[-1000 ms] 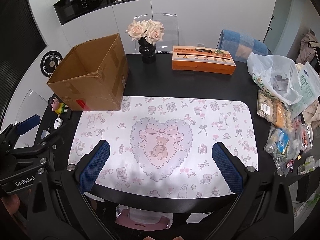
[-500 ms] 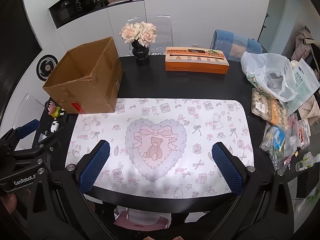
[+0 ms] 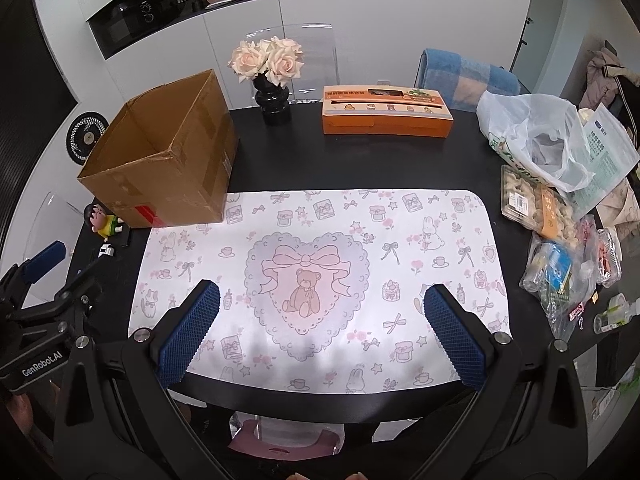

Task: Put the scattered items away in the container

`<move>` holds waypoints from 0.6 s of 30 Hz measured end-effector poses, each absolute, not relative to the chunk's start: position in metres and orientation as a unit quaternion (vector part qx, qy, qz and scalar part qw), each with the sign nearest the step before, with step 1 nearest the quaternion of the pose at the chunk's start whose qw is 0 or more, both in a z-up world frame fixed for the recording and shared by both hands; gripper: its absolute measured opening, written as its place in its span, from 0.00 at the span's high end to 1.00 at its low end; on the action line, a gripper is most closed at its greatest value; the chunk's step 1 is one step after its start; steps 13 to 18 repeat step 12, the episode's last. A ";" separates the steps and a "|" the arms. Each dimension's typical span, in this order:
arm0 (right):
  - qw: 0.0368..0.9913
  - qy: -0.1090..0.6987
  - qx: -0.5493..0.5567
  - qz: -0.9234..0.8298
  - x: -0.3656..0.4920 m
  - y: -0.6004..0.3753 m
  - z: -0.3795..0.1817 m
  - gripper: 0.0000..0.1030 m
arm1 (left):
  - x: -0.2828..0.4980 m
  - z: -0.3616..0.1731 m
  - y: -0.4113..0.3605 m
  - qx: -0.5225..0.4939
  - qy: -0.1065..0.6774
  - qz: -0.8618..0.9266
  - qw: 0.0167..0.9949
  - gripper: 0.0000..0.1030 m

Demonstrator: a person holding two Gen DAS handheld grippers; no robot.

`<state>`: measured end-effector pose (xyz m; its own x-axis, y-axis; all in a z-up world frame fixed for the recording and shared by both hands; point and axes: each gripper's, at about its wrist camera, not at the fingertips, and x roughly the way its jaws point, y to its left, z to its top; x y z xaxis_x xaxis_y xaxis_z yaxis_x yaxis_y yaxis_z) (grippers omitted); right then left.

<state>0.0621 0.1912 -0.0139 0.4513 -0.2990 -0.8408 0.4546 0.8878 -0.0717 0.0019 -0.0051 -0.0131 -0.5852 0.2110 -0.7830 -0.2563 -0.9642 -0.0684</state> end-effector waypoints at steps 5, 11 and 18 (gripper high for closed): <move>0.846 0.478 0.085 -0.220 0.063 0.191 -0.018 0.00 | 0.002 -0.011 -0.008 -0.419 0.024 0.899 0.125 0.01; 0.845 0.481 0.088 -0.216 0.066 0.191 -0.023 0.00 | -0.002 -0.018 -0.010 -0.437 0.018 0.891 0.121 0.01; 0.845 0.481 0.088 -0.215 0.066 0.192 -0.023 0.00 | -0.002 -0.018 -0.010 -0.440 0.017 0.890 0.120 0.01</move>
